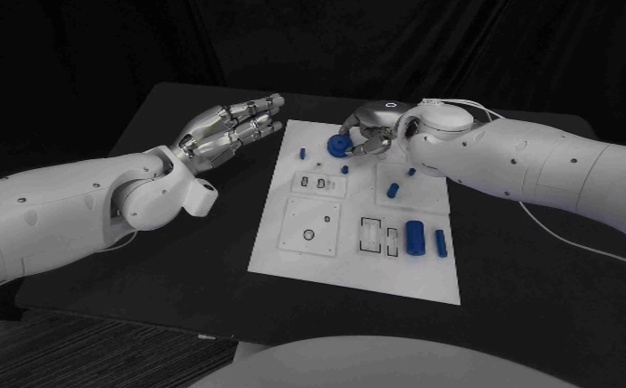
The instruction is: Assemble the parts on the task board
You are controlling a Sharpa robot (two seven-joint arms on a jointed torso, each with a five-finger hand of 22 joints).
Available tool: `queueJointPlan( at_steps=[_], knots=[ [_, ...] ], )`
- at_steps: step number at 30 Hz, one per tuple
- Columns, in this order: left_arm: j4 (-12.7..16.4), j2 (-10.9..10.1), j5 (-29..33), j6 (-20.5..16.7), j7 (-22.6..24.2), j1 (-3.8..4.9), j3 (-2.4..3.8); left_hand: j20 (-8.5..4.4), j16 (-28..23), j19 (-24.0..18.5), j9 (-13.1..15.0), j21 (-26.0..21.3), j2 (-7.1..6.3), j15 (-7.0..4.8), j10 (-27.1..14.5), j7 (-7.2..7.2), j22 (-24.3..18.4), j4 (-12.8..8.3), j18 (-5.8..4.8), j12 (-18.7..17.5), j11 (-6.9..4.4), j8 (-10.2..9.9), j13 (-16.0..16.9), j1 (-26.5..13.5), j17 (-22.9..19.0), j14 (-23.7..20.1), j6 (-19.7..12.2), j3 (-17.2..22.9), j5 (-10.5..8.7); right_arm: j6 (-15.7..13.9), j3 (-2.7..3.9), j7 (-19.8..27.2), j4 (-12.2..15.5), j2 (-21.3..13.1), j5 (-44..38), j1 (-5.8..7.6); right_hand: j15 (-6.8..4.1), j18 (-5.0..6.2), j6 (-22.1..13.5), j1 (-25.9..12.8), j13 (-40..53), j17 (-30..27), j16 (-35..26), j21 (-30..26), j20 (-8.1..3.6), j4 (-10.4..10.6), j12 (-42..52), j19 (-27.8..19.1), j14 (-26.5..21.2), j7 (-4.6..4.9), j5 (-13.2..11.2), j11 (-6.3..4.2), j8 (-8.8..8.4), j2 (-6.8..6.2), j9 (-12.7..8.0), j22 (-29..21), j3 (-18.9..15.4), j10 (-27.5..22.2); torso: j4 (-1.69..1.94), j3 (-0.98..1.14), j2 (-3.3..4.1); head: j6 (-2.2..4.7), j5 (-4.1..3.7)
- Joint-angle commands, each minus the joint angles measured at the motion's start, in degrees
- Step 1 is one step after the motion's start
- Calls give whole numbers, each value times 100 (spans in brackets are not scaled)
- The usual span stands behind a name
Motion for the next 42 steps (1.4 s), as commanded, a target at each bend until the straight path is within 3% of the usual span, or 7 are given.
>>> queueJointPlan(
  at_steps=[1,4,12,19,25,32,42],
  knots=[
    [-3,12,2,97,43,-10,5,19,30,24,94,-9,34,41,-37,-3,0,-40,96,58,52,57,61,37,-22,2,-23,195,77,121,2,-99,3,-23,1,-20,64,58,303,-180,1521,1482,64,-100,55,58,95,35,566,57,111,81,32,24,-26,1127,13,546,5,0,0,1,-5],
    [-10,15,2,99,50,-15,5,20,30,25,91,-8,31,41,-37,-1,1,-44,96,52,64,54,60,36,-22,3,-45,212,78,99,2,-97,10,-49,1,-24,138,54,561,-220,1521,1498,75,-91,119,79,95,48,571,153,109,166,102,22,-18,1140,11,546,6,-4,1,-2,-6],
    [-17,10,2,103,53,-28,5,21,30,25,90,-8,30,42,-37,-5,1,-47,97,52,67,53,60,36,-22,3,-50,219,79,0,2,-78,41,-140,1,-32,222,51,1014,-261,1521,1519,90,-78,215,109,95,69,578,250,108,257,248,21,8,1166,29,546,4,-8,1,-6,-4],
    [-21,9,2,110,51,-36,5,21,30,25,90,-8,30,42,-37,-6,1,-47,97,53,69,52,60,36,-22,3,-51,221,79,-201,2,-36,95,-240,1,-34,230,50,1434,-261,1521,1521,91,-73,237,112,95,81,579,236,101,255,452,0,172,1186,39,546,-1,-2,-1,-4,17],
    [-13,-20,2,102,56,-40,6,22,30,27,89,-7,29,43,-38,-7,2,-49,97,52,70,51,60,36,-22,2,-56,228,79,-526,2,3,211,-411,1,-29,225,51,1362,-252,1521,1512,84,-78,233,108,95,81,576,232,104,251,428,-22,194,1188,37,546,-5,0,0,23,60],
    [-3,-53,2,74,58,-41,6,22,32,30,89,-4,29,44,-37,-8,4,-50,98,57,70,51,61,36,-21,4,-55,231,79,-1027,1,28,680,-918,1,179,200,71,943,-170,1521,1424,20,-160,215,123,95,45,547,194,-53,221,212,-101,125,1164,44,546,-1,2,1,8,81],
    [3,-56,2,57,63,-41,6,23,34,33,89,-2,25,45,-36,-14,5,-54,98,65,69,50,62,35,-20,5,-59,238,79,-1345,0,-184,1809,-2061,1,498,160,40,929,60,1521,1488,66,-62,178,26,95,122,569,149,-403,177,215,-264,112,1225,15,546,-4,-5,-7,-38,38]
  ],
)
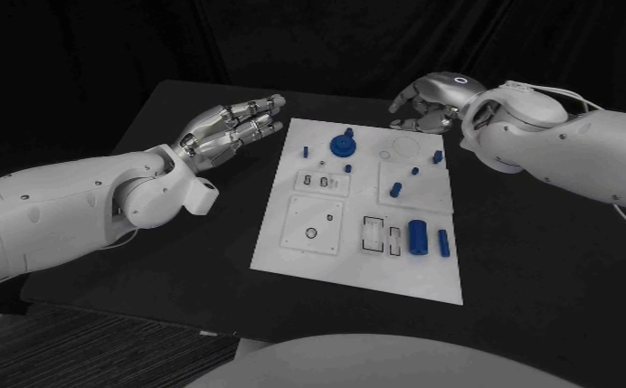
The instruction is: Assemble the parts on the task board
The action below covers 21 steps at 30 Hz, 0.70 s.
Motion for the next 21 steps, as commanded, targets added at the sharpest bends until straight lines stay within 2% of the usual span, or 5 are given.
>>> queueJointPlan(
  at_steps=[1,4,7,14,21],
  knots=[
    [15,1,2,26,77,-8,5,22,34,32,89,-2,25,45,-7,-14,-2,-53,99,64,39,50,62,35,-20,5,-57,238,79,-348,-3,-177,220,-232,-7,32,-26,35,-52,45,1521,1498,72,20,-38,-62,95,183,572,-31,-100,-59,-124,-184,5,1233,-75,658,-2,-5,-3,-11,-23],
    [14,-12,2,34,77,-8,5,22,34,32,89,-2,25,45,-7,-14,-2,-53,99,64,39,50,62,35,-20,5,-57,238,79,-362,-4,-157,377,-489,-7,29,-42,27,-94,35,1521,1514,84,48,-51,-22,95,204,577,-60,-162,-81,-144,-234,-10,1250,-111,658,5,-2,2,-13,-27],
    [7,-24,2,39,82,-10,5,23,34,31,88,-2,22,45,-7,-19,-2,-56,100,59,38,49,62,35,-20,5,-62,246,83,-392,-5,-164,433,-707,-7,-63,-128,8,-126,9,1521,1549,110,116,-129,209,95,254,588,-172,-441,-180,-154,-387,-44,1291,-199,658,5,-6,5,26,-52],
    [16,-43,2,50,86,-17,5,23,34,31,88,-2,22,45,-7,-19,-2,-57,100,59,38,49,61,35,-20,5,-63,247,84,-652,-7,-102,344,-920,-7,-324,-135,4,-136,31,1521,1533,98,131,-140,261,95,265,583,-167,-458,-182,-157,-426,-52,1300,-210,658,2,-12,6,14,-62],
    [15,-51,2,58,87,-30,5,23,34,31,88,-2,22,45,-7,-19,-2,-57,100,59,38,49,61,35,-20,5,-63,247,84,-860,-8,-17,170,-940,10,-514,-137,7,-139,56,1521,1491,67,117,-144,295,95,260,572,-166,-463,-182,-157,-459,-58,1296,-218,658,-52,-1,-6,-14,-1]
  ],
)
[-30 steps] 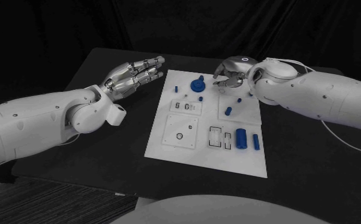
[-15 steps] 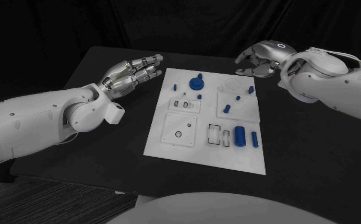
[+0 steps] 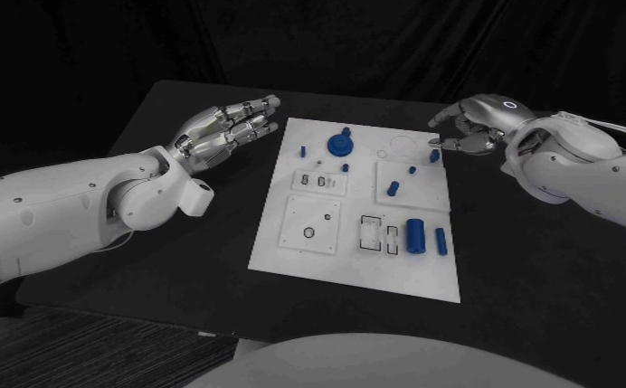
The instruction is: Assemble the parts on the task board
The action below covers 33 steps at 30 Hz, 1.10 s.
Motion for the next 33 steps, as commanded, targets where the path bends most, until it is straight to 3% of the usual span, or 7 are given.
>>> queueJointPlan(
  at_steps=[1,15,26,33],
  knots=[
    [13,2,2,57,86,-12,5,23,34,31,88,-2,22,45,-7,-19,-2,-57,99,59,38,49,61,35,-20,5,-62,247,84,-345,4,6,-71,-7,12,-66,-18,8,3,43,1521,1483,57,111,-27,36,95,256,604,-21,-110,-28,-106,-193,-49,1295,42,569,-29,12,-6,-4,27],
    [20,-9,2,76,71,-22,5,24,34,29,88,-4,21,47,-7,-21,-3,-62,99,59,36,48,61,34,-20,5,-60,264,92,-84,3,-49,-241,10,28,-226,5,17,83,116,1521,1390,-13,65,-18,168,95,238,580,33,-170,9,-54,-250,-44,1281,22,569,-51,10,-12,7,62],
    [1,0,2,77,72,-27,5,24,33,28,90,-5,21,46,-7,-17,-4,-62,99,57,36,50,61,34,-21,4,-49,267,92,66,3,-40,-352,87,29,-327,11,21,67,144,1521,1366,-32,48,-12,179,95,230,574,40,-192,16,-60,-266,-50,1275,18,569,-45,5,-16,1,42],
    [-3,-5,2,80,76,-33,5,25,33,28,90,-5,21,46,-8,-11,-4,-62,99,55,37,51,61,32,-21,4,-53,275,92,76,3,4,-406,149,29,-366,19,19,85,272,1521,1373,-27,49,-1,170,95,236,577,50,-59,27,-41,-251,-52,1281,47,569,-45,5,-15,5,42]
  ],
)
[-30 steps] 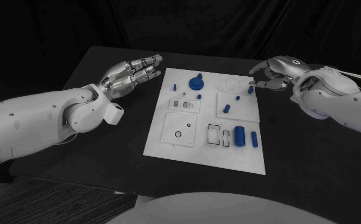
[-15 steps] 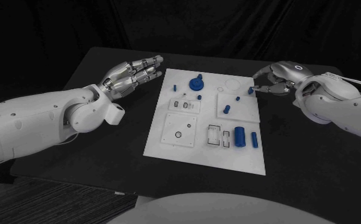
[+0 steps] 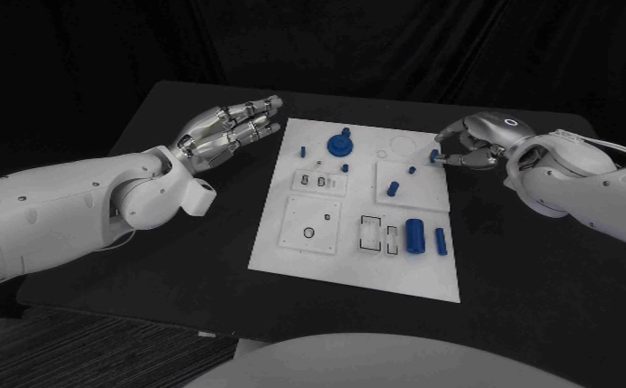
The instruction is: Assemble the parts on the task board
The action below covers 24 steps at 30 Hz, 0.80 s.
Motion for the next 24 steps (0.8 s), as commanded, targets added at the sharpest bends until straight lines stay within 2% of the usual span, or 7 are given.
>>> queueJointPlan(
  at_steps=[1,8,16,24],
  knots=[
    [4,1,2,72,78,-12,5,25,33,29,90,-5,21,46,-7,-11,-4,-62,99,55,37,51,61,32,-21,4,-53,274,92,70,3,-1,-36,27,0,-27,18,19,44,68,1521,1373,-21,49,-8,29,95,230,577,8,5,25,-42,-49,-51,1281,-1,568,2,0,2,5,-1],
    [2,-1,2,77,78,-16,5,25,33,29,90,-5,21,46,-7,-11,-4,-62,99,55,37,51,61,32,-21,4,-53,274,92,91,3,14,-90,73,0,-52,23,20,57,127,1521,1371,-23,43,-3,34,95,232,577,15,165,30,-27,-29,-53,1283,10,568,-2,4,1,-2,5],
    [-1,4,2,84,78,-19,5,25,33,29,90,-5,21,46,-7,-11,-4,-62,99,55,37,51,61,32,-21,4,-53,274,92,138,3,24,-171,137,1,-67,30,19,91,226,1521,1367,-27,33,4,15,95,238,577,26,584,39,3,10,-55,1291,35,568,1,-1,-2,-18,-1],
    [2,-7,2,87,77,-23,5,27,33,29,89,-4,19,48,-8,-8,-4,-65,99,52,39,50,60,29,-21,4,-60,288,92,152,3,13,-228,175,1,-82,40,21,152,312,1521,1360,-33,18,11,-16,95,236,576,46,869,53,41,41,-45,1293,73,568,1,-2,2,-3,8]
  ],
)
